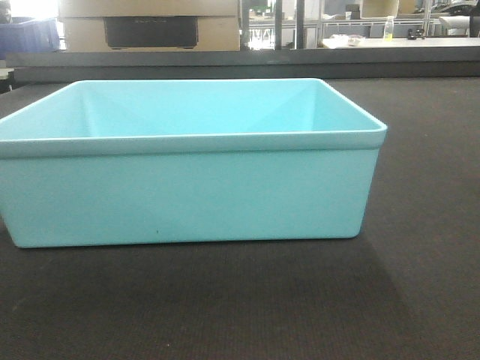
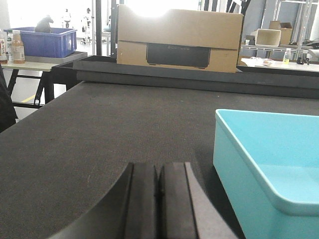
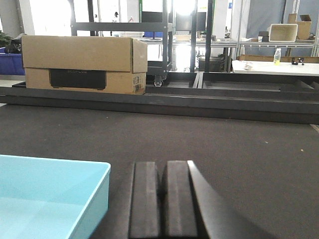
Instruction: Fetch blue bin and place on conveyor start
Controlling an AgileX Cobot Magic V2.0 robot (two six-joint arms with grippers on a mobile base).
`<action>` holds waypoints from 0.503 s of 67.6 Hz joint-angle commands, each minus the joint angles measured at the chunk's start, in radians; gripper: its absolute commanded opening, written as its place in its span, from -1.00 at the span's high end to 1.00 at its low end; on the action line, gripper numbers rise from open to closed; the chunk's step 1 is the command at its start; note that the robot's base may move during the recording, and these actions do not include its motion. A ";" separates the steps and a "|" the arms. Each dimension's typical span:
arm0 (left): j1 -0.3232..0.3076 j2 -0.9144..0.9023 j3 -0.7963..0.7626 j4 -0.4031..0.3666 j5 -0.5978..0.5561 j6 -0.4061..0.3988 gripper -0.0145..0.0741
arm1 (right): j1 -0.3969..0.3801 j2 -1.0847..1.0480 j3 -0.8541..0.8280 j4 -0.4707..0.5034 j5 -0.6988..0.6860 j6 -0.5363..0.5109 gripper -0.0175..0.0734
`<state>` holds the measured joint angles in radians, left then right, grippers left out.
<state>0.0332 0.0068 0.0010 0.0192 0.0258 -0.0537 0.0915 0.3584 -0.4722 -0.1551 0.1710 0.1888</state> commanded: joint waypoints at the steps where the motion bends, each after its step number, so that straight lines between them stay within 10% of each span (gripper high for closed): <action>1: 0.003 -0.007 -0.001 -0.007 -0.020 0.000 0.92 | -0.003 -0.005 -0.001 -0.008 -0.023 -0.006 0.97; 34: 0.003 -0.007 -0.001 -0.007 -0.020 0.000 0.92 | -0.003 -0.005 -0.001 -0.008 -0.023 -0.006 0.97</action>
<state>0.0332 0.0068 0.0010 0.0173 0.0258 -0.0537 0.0915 0.3584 -0.4722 -0.1551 0.1710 0.1871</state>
